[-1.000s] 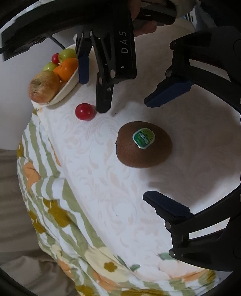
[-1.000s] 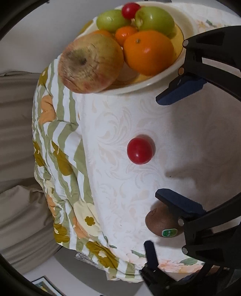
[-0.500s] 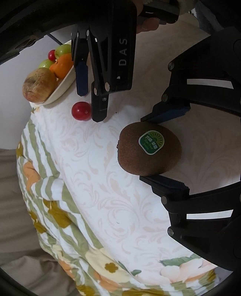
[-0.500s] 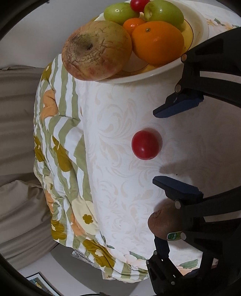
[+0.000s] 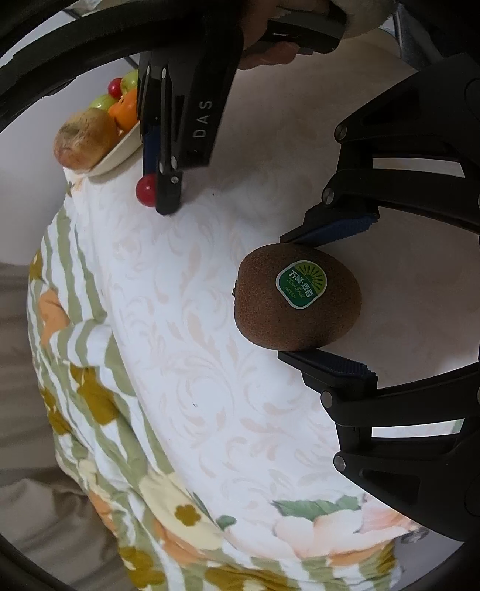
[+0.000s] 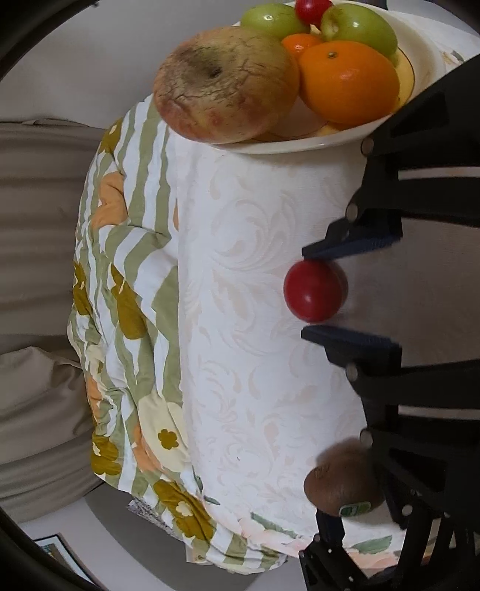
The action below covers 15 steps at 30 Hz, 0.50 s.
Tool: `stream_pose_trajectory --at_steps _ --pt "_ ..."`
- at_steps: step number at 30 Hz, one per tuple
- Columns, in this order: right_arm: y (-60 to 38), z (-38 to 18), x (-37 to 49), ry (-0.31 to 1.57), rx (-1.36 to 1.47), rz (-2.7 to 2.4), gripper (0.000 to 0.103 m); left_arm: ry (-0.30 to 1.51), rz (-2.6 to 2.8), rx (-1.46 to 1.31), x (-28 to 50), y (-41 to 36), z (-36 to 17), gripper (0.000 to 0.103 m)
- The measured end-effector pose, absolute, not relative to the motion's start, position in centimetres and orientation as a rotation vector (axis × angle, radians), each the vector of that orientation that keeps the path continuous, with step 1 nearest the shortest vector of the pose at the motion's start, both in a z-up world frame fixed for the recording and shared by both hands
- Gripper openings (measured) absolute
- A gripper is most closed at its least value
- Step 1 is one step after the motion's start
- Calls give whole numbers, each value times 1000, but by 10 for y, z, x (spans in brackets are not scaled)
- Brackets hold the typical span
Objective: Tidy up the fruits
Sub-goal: 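Grasp the kiwi with the left tool while the right tool grasps the last cherry tomato, then carry the kiwi into the bowl and open the left tool while the right tool carries the tomato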
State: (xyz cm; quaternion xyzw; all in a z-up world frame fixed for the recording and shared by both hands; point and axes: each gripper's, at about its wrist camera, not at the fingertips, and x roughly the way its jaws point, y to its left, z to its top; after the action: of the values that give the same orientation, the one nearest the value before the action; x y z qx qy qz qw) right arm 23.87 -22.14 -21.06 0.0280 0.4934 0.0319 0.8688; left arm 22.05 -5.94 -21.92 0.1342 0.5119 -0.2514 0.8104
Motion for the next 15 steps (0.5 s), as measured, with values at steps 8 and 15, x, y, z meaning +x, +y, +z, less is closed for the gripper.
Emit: stream_pose_trajectory --at_steps 8,15 --pt "-216 -196 234 1010 49 84 30 1083 -487 244 217 -43 -208 60" --pt "-205 -170 225 970 36 107 30 1044 -467 215 209 -31 -181 60"
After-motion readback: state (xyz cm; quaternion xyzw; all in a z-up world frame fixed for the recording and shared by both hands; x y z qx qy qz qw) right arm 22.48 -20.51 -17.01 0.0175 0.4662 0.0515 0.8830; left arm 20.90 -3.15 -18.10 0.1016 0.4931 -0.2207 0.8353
